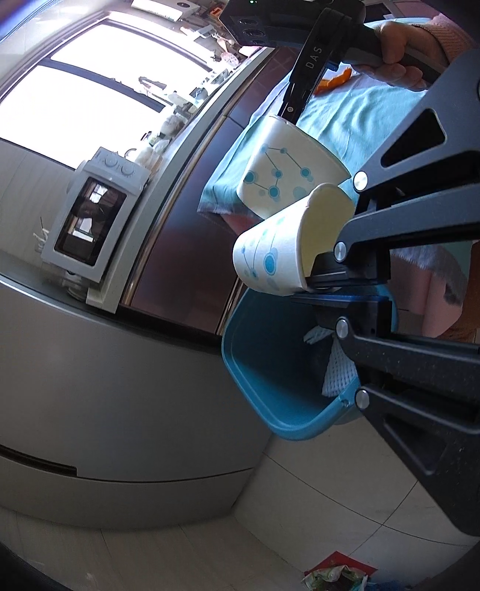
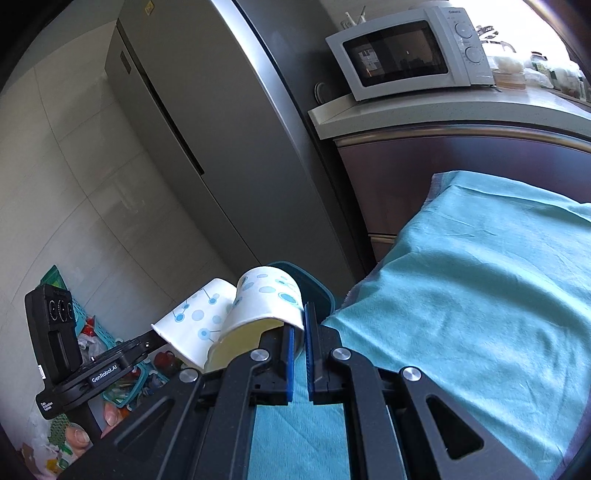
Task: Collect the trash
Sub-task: 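Carry the paper cups in both grippers over the teal bin, then open both grippers to drop the paper cups into the bin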
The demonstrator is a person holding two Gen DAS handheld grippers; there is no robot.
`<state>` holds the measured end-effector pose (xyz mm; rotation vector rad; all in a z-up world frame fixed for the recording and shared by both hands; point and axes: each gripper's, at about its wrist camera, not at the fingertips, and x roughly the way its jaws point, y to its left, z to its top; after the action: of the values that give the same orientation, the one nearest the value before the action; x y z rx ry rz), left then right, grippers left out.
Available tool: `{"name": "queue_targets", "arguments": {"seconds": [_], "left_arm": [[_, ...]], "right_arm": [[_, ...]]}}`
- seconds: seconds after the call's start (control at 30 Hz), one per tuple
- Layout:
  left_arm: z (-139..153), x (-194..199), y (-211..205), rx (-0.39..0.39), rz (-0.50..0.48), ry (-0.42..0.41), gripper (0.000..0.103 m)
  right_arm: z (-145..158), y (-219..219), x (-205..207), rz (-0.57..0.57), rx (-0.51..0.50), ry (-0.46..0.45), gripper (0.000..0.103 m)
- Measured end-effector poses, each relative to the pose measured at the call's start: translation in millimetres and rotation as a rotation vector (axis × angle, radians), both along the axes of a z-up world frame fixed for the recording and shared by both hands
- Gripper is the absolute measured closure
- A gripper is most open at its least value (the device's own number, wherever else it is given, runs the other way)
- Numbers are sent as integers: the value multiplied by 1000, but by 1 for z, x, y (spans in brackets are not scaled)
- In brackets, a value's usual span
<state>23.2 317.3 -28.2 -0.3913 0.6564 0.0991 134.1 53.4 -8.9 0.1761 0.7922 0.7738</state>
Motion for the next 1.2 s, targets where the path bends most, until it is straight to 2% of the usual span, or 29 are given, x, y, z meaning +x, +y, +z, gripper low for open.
{"name": "queue_targets", "arguments": {"seconds": [0.67,0.87,1.13,1.2], "left_arm": [[-23,22,21,83,87,82,99],[-32,30,32,66,110,109,99],[-50,49,34,37,99,156,98],[-55,55,32,39,106,170,93]], "right_arm": [[-30,66,32,69,-105,75,99],[-40,75,41,83,-121,115,98],[-47,87,47,118,-132,152,92],[-47,88,47,119,-130,151,91]]}}
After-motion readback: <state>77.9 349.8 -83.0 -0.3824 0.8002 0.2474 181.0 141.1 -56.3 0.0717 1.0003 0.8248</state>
